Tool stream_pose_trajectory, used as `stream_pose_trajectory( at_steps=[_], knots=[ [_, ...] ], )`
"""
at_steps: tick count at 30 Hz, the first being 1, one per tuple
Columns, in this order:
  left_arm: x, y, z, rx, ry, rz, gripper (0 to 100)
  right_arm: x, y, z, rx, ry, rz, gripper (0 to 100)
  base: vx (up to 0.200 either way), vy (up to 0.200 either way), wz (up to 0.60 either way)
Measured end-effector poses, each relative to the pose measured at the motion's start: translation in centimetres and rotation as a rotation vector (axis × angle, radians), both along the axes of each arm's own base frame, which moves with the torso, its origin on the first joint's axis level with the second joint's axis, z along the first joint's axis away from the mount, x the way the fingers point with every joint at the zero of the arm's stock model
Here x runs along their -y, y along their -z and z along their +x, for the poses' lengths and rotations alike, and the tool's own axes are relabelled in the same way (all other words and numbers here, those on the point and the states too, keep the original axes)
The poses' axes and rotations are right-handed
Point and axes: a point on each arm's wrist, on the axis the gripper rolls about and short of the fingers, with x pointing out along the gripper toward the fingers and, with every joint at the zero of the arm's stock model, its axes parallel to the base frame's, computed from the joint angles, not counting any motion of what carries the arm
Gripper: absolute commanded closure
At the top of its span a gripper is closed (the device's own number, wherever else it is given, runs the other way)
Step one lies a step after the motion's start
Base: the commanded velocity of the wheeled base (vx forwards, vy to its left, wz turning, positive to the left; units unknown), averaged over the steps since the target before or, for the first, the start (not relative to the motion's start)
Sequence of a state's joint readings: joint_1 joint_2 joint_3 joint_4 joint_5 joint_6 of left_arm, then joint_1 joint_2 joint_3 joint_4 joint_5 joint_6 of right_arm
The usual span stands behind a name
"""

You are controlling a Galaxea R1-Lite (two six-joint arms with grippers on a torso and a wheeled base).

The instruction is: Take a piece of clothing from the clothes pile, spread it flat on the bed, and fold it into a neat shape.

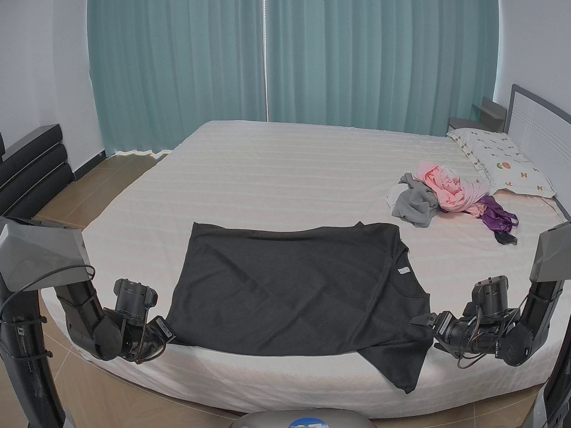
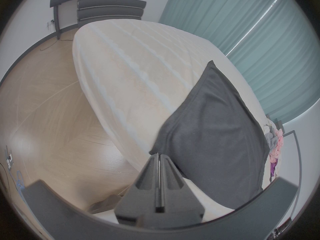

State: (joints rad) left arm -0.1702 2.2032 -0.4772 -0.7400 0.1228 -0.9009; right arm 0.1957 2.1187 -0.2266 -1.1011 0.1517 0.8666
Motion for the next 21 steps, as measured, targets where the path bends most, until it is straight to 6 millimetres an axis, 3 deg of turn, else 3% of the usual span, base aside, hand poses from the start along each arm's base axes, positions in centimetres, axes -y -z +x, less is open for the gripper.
stream_pose_trajectory(
  at_steps=[9, 17, 18, 21],
  knots=[
    [-0.46, -0.08, -0.85, -0.016, 0.018, 0.091, 100, -0.01, -0.02, 0.05, 0.003, 0.0, -0.002, 0, 0.0, 0.0, 0.0],
    [-0.87, -0.41, -0.44, 0.02, 0.016, 0.046, 100, 0.0, 0.0, 0.04, 0.002, 0.0, -0.003, 0, 0.0, 0.0, 0.0],
    [-0.91, -0.47, -0.36, 0.029, 0.022, 0.031, 0, 0.0, 0.0, 0.04, 0.002, -0.001, -0.003, 0, 0.0, 0.0, 0.0],
    [-0.92, -0.52, -0.27, 0.041, 0.043, -0.008, 0, -0.01, 0.01, 0.02, 0.001, -0.002, -0.003, 0, 0.0, 0.0, 0.0]
  ],
)
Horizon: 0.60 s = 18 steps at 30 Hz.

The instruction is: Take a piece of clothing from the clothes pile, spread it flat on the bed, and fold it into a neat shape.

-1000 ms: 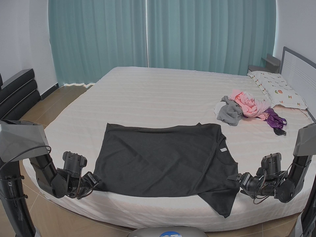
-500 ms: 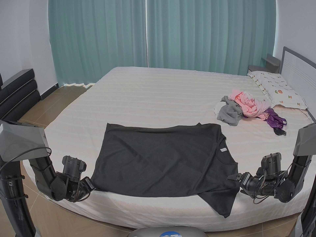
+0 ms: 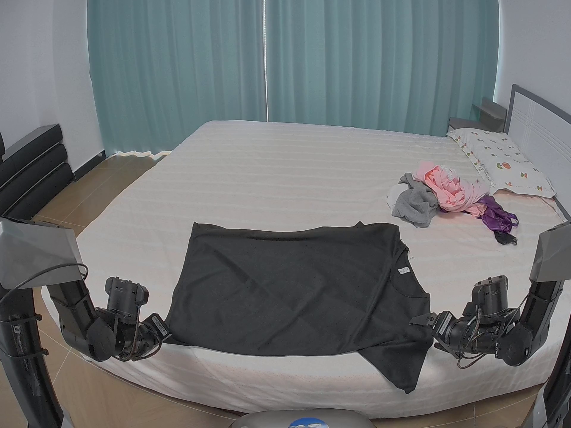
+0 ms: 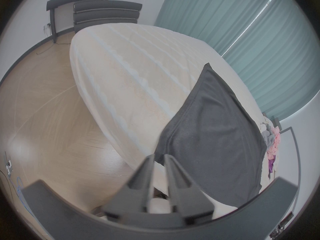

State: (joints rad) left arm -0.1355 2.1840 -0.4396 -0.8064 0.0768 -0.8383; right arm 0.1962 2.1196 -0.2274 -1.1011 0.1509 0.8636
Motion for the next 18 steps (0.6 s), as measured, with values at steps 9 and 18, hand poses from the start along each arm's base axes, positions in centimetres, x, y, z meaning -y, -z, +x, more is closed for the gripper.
stream_pose_trajectory(
  at_steps=[9, 18],
  knots=[
    [0.8, 0.8, 0.7, 0.053, 0.013, 0.037, 100, 0.0, 0.0, 0.0, 0.001, -0.001, 0.001, 0, 0.0, 0.0, 0.0],
    [1.0, 2.3, -0.1, 0.027, 0.033, 0.097, 100, 0.0, 0.0, 0.0, 0.001, 0.0, 0.002, 0, 0.0, 0.0, 0.0]
  ],
)
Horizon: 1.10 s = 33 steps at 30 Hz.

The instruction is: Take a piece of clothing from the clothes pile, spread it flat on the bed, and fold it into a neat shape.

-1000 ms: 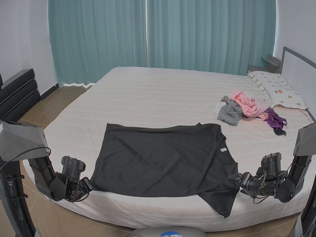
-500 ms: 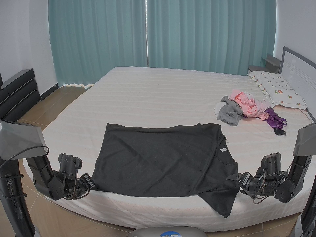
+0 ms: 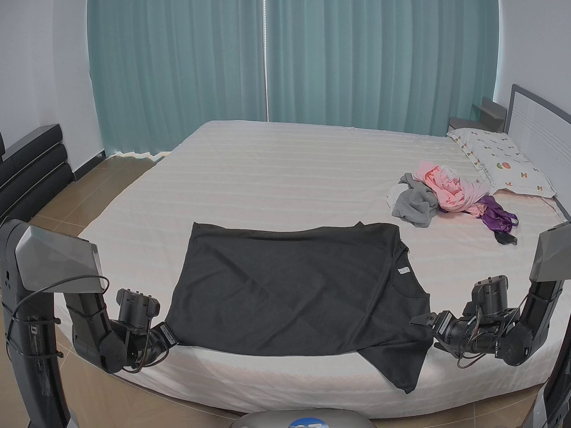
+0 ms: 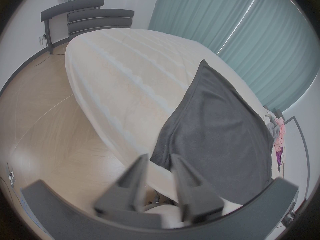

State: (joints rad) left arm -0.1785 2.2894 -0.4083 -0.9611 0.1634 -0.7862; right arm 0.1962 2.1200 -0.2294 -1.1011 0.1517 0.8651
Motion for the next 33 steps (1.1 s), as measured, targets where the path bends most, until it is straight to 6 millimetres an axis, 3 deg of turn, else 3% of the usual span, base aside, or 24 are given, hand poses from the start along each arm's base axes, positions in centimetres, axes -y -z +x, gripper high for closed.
stream_pose_trajectory(
  at_steps=[10, 33],
  knots=[
    [-0.5, -1.2, -1.0, 0.013, -0.017, 0.012, 100, 0.0, 0.0, 0.0, 0.0, 0.001, -0.003, 0, 0.0, 0.0, 0.0],
    [-0.1, -1.1, -0.5, 0.009, -0.003, -0.122, 100, 0.4, 0.7, 1.1, 0.003, 0.033, -0.059, 0, 0.0, 0.0, 0.0]
  ],
)
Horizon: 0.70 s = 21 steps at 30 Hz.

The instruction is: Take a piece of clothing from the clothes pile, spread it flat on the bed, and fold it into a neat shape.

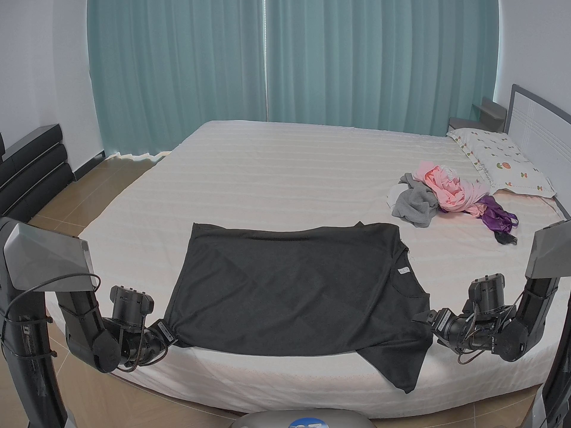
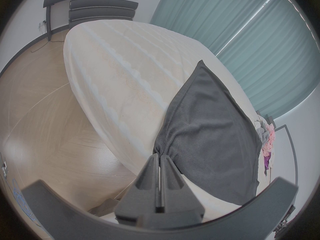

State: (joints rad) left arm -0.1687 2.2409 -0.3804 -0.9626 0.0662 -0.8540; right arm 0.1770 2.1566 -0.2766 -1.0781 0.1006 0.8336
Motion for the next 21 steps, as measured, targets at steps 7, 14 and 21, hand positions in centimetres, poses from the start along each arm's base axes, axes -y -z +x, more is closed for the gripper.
stream_pose_trajectory(
  at_steps=[7, 14, 21],
  knots=[
    [0.0, 0.0, 0.1, 0.001, 0.0, -0.001, 100, 0.9, 0.2, -0.3, -0.007, 0.012, -0.048, 0, 0.0, 0.0, 0.0],
    [0.0, 0.1, 0.1, 0.0, 0.001, 0.0, 100, 1.0, 0.6, -0.1, -0.016, 0.017, -0.052, 0, 0.0, 0.0, 0.0],
    [0.0, 0.1, 0.1, -0.001, 0.001, 0.0, 100, 0.4, 1.6, 0.6, -0.032, -0.001, -0.058, 0, 0.0, 0.0, 0.0]
  ],
)
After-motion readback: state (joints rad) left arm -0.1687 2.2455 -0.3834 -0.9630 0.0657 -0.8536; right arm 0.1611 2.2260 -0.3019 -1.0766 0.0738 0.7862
